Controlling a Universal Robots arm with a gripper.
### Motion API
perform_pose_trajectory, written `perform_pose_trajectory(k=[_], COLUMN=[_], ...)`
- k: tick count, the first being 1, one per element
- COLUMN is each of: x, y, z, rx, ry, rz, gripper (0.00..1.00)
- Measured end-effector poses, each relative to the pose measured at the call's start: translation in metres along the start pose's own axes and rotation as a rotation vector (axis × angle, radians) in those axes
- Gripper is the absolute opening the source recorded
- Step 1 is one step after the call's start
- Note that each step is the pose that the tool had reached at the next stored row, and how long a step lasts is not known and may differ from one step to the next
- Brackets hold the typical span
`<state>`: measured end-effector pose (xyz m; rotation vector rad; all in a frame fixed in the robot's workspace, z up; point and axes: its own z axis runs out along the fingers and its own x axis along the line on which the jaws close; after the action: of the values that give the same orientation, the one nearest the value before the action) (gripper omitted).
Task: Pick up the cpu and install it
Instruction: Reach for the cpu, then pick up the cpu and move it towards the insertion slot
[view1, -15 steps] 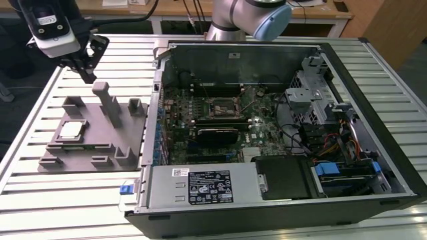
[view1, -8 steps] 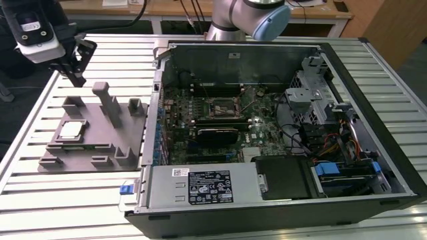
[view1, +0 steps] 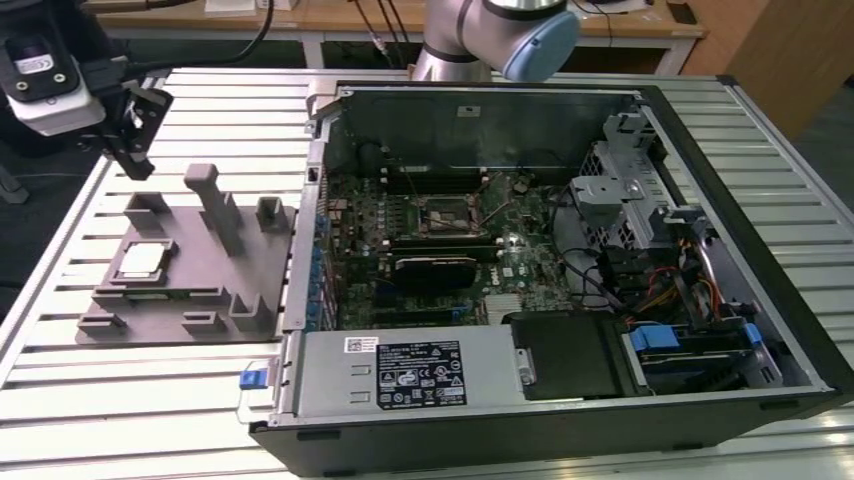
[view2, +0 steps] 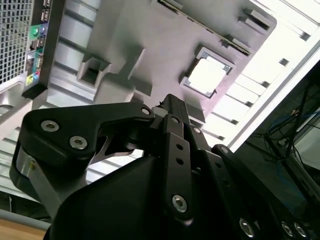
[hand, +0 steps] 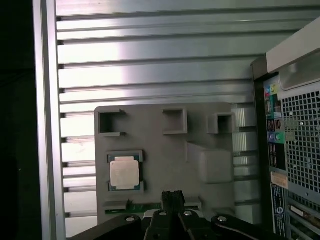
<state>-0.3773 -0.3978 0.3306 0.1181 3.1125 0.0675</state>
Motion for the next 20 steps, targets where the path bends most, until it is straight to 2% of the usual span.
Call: perform_pose_trajectory(k=[4,7,20], x=[0.0101,0.0143,0.0146], y=[-0.0007,-0.0009,-0.001], z=[0.0047,0.0074,0.0075], rx=[0.0,0.0,-0.0001], ry=[-0.0001,0.0,-0.0001], rz=[0.0,0.0,0.0], gripper=[0.11,0.11,0.11])
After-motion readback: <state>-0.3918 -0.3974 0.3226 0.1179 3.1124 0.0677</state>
